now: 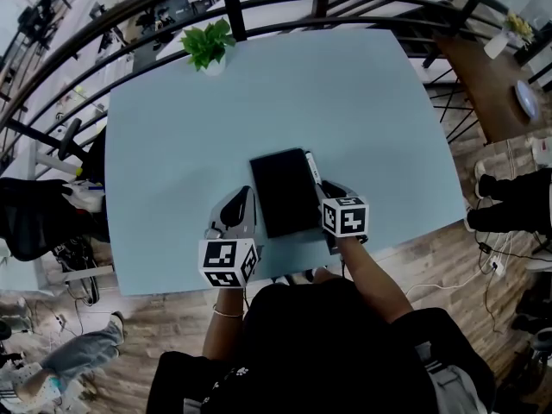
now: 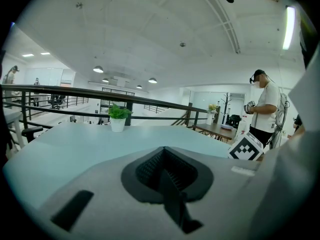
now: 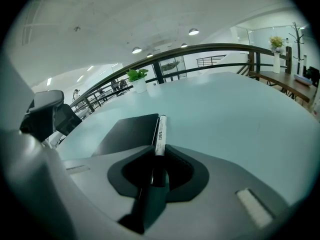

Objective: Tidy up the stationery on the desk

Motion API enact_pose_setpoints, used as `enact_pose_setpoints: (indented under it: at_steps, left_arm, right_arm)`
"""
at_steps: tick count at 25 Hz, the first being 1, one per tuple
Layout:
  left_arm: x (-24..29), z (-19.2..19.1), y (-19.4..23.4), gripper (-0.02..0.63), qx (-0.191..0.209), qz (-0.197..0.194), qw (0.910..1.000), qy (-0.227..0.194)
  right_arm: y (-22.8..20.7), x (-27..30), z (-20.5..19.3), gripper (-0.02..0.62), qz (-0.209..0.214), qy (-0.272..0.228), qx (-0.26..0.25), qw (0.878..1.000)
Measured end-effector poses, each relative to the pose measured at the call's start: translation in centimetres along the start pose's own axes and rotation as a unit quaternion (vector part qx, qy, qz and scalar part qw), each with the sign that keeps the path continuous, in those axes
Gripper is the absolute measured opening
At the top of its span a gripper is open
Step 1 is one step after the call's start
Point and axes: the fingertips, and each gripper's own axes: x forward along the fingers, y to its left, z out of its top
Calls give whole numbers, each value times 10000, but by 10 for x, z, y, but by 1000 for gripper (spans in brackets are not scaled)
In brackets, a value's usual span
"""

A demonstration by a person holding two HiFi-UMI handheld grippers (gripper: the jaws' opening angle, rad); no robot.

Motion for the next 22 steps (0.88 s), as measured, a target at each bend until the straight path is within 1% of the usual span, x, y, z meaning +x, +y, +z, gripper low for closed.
enact_pose_setpoints:
  at_steps: [9,22]
  left_arm:
    - [-2,2,2,-8,-30,30,10000,-42]
    - [-8,-2,5,-8,-106,135,9998,-59]
  right_arm:
    - [4,3,-4,74,258,136,42,9996]
    - [4,3,-4,77,377,187,-5,9991]
